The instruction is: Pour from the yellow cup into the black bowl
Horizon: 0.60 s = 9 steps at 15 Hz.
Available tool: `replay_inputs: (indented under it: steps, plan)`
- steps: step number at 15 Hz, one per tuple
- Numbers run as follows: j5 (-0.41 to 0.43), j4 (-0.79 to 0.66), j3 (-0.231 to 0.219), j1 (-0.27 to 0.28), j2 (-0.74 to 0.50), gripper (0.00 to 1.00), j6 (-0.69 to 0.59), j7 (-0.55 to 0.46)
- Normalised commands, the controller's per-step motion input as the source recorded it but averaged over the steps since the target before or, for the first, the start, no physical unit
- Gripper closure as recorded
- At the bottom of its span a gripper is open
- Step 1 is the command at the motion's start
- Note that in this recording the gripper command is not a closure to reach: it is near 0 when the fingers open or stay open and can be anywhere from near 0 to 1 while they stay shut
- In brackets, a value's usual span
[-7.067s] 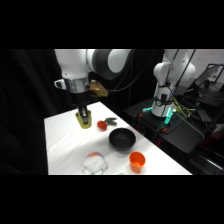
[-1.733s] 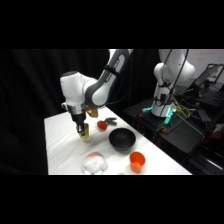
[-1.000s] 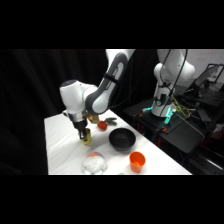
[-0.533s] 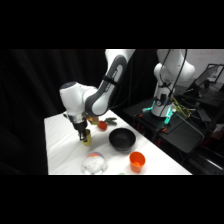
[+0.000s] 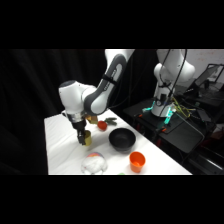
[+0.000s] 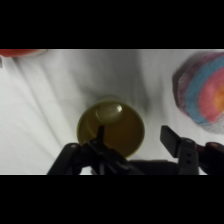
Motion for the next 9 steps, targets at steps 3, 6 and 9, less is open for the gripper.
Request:
replay_inputs:
  steps: [3, 6, 9]
  plan:
    - [0.011, -0.17, 0.008, -0.008, -0.42, 0.0, -0.11, -0.01]
    - [-0.041, -0.3, -0.012, 0.042, -0.61, 0.0, -0.2, 0.03]
    - [-0.158, -0.36, -0.078, 0.114, -0.75, 0.0, -0.34, 0.22]
